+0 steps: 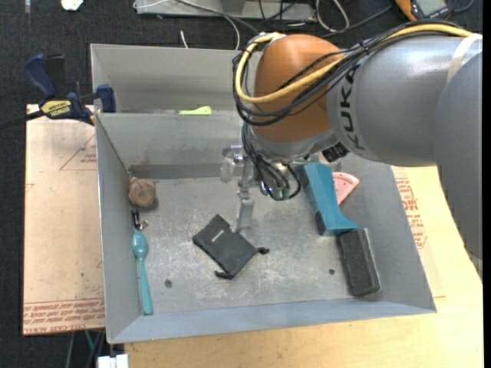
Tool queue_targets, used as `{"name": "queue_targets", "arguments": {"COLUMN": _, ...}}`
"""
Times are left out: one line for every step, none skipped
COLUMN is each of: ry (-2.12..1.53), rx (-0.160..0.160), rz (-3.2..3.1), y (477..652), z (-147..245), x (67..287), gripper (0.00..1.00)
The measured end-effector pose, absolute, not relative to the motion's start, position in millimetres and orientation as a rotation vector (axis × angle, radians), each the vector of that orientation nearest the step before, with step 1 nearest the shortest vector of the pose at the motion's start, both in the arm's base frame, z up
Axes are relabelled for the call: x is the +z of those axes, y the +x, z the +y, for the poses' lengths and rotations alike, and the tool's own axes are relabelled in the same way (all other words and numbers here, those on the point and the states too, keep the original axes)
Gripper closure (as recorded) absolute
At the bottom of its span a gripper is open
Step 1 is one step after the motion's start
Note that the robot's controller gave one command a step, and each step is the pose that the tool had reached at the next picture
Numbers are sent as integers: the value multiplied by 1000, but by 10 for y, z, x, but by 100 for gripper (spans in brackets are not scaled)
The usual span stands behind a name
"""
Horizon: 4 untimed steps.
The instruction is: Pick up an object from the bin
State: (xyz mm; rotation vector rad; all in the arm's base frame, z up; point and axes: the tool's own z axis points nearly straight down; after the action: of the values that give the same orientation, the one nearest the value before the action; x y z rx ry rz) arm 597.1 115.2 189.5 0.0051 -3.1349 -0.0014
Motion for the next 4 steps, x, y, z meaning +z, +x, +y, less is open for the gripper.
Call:
{"name": "queue_targets", "arguments": {"ry": 1, "rx": -3, "rz": -3143, "y": 5988, "z": 1145, "x": 1944, "gripper": 0}}
{"name": "queue_targets", "arguments": {"ry": -245, "rx": -4, "rz": -3134, "y": 5819, "z": 1161, "x": 1438, "gripper": 0}}
{"name": "queue_targets", "arguments": {"ry": -72, "rx": -2, "rz": -3140, "y": 5725, "z": 1123, "x": 1242, "gripper": 0}}
{"name": "queue_targets", "arguments": {"ry": -134, "rx": -4, "rz": -3140, "y": 5597, "z": 1125, "x": 1201, "gripper": 0}}
